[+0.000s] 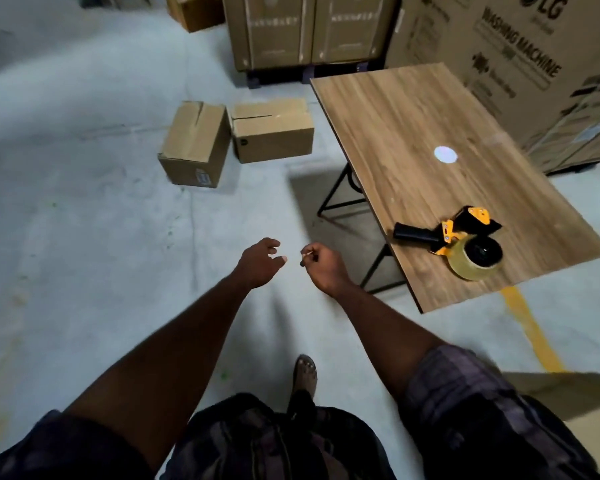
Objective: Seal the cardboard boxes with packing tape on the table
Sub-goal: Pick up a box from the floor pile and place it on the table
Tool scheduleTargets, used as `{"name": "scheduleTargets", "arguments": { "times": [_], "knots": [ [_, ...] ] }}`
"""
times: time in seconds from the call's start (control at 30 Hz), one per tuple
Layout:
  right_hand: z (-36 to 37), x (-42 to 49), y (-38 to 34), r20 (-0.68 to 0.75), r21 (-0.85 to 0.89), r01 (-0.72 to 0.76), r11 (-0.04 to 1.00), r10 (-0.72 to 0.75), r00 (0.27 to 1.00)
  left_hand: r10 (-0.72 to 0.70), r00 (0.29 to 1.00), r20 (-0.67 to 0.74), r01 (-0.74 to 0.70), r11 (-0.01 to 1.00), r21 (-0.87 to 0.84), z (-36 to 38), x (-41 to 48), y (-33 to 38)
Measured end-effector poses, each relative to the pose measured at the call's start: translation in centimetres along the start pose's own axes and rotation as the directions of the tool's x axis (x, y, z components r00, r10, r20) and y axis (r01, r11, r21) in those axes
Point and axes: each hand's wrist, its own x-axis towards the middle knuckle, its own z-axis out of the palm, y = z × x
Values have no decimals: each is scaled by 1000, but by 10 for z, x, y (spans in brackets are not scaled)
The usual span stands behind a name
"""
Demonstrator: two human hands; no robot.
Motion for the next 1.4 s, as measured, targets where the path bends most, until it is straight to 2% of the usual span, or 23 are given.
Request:
{"name": "scheduleTargets", "arguments": {
  "times": [0.23,0.53,0.8,0.97,1.17,1.4],
  "knots": [
    [53,95,-53,74,-32,12,999,-10,997,-117,993,-33,110,981,-161,-74,86,-37],
    [168,247,-168,65,-68,24,997,-20,998,-125,990,-61,108,968,-225,-231,234,-103],
    [242,355,-271,40,-46,6,999,-4,999,-141,987,-73,121,966,-230,-357,335,-137],
    [280,426,-311,34,-75,25,997,-23,999,-149,987,-59,131,961,-242,-406,404,-145],
    [314,537,-354,33,-83,25,996,-22,999,-109,992,-70,96,980,-173,-464,507,-148],
    [339,666,-418,50,-83,-50,995,55,997,-192,980,-44,183,970,-160,-549,635,-149]
  ]
}}
